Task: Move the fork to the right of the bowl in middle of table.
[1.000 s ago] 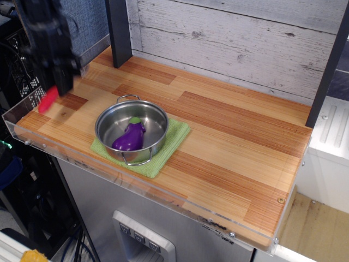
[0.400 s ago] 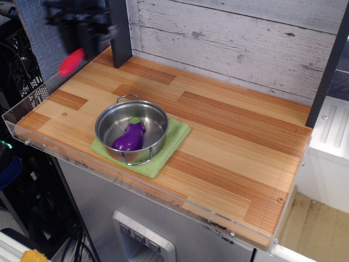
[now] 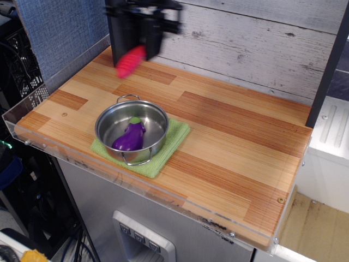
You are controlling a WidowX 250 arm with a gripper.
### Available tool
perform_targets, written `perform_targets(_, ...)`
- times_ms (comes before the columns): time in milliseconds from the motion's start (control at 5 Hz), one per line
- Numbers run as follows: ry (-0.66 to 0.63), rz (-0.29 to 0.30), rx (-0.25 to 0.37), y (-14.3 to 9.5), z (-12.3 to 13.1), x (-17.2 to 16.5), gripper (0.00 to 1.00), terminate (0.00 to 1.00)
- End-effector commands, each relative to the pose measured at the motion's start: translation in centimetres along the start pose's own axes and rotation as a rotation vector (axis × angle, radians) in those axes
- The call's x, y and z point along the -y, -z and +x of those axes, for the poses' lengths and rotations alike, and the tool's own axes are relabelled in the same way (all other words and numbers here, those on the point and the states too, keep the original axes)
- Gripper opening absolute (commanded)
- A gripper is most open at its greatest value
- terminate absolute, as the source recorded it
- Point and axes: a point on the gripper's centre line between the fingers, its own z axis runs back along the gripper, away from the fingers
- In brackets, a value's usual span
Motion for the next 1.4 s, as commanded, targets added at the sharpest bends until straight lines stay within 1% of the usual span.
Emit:
perform_targets(0, 0.049, 0.043, 0.103, 1.3, 0.6, 8.2, 0.0, 0.0)
perform_targets(200, 0.04, 0.096, 0.058, 3.5, 2.2, 9.4, 0.0, 0.0)
perform_targets(400, 0.021, 0.117, 0.014, 6.1, 3.9, 9.5, 0.0, 0.0)
perform_targets(600, 0.01, 0.12, -0.009, 8.1, 5.4, 9.7, 0.0, 0.0)
perform_targets(800, 0.012, 0.106, -0.017, 9.0, 6.1, 10.0, 0.0, 0.0)
perform_targets(1200, 0.032, 0.078, -0.023, 9.7, 5.4, 10.9, 0.0, 0.0)
